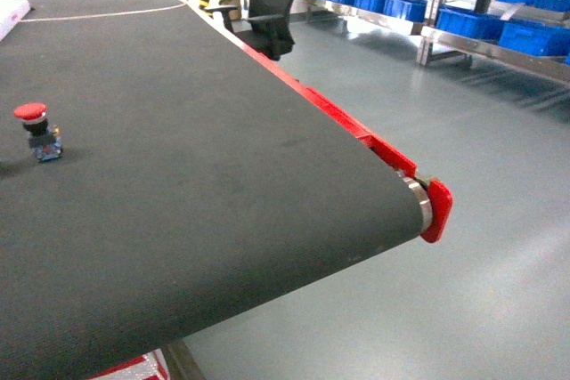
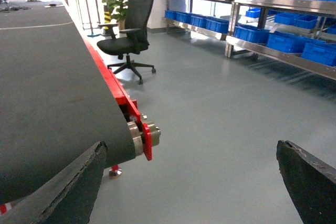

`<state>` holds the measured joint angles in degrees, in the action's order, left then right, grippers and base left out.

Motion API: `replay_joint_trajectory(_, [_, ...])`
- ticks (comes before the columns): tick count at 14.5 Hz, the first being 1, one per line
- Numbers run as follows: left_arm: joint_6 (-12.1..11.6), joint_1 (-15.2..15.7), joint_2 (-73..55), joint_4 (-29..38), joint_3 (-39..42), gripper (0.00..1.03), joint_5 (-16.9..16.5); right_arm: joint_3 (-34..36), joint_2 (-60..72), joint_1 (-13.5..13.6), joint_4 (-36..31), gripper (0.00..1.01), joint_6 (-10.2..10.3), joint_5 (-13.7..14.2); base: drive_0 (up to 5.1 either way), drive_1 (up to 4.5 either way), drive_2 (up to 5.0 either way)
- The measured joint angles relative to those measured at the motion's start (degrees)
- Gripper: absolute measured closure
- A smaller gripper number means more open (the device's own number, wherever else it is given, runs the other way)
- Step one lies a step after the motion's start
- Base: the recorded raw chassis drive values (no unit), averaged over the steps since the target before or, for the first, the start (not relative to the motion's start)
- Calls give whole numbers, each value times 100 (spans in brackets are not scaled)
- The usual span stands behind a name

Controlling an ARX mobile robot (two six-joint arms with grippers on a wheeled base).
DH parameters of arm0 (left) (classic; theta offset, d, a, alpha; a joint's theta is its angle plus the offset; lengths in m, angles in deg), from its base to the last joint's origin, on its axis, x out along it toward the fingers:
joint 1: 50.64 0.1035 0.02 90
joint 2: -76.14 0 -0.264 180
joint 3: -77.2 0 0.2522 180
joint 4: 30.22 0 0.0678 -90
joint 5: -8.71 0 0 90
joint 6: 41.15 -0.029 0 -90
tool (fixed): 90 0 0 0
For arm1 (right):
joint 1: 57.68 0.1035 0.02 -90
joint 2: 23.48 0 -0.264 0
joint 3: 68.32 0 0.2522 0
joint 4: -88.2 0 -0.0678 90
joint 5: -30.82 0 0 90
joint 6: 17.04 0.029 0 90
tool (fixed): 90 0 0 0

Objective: Pick blue part to blue bin on bottom shelf

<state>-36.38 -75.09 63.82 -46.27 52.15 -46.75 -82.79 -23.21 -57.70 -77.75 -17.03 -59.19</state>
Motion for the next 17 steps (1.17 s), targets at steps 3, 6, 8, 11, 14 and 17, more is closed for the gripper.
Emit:
replay_joint_trajectory(3, [0, 0, 0, -2, 0, 59, 0, 0, 0, 0, 0, 3, 2, 0, -156, -156, -156])
replay_joint_trajectory(6, [0, 0, 0, -2, 0, 59, 0, 0, 0, 0, 0, 3, 0, 0, -165, -165, -165])
replay_joint_trajectory(8, [0, 0, 0, -4, 0, 59, -2, 0, 0, 0, 0, 3, 0, 0, -149, -149, -149])
replay_joint_trajectory(11, [0, 0, 0, -2, 0, 59, -2, 0, 0, 0, -2, 3, 2, 0, -170, -170, -170])
replay_joint_trajectory(14, [0, 0, 0, -2, 0, 59, 0, 0, 0, 0, 0, 3, 0, 0, -164, -164, -164])
replay_joint_trajectory(17, [0, 0, 0, 0, 0, 59, -2, 0, 0, 0, -2, 3, 0, 0, -161, -161, -161])
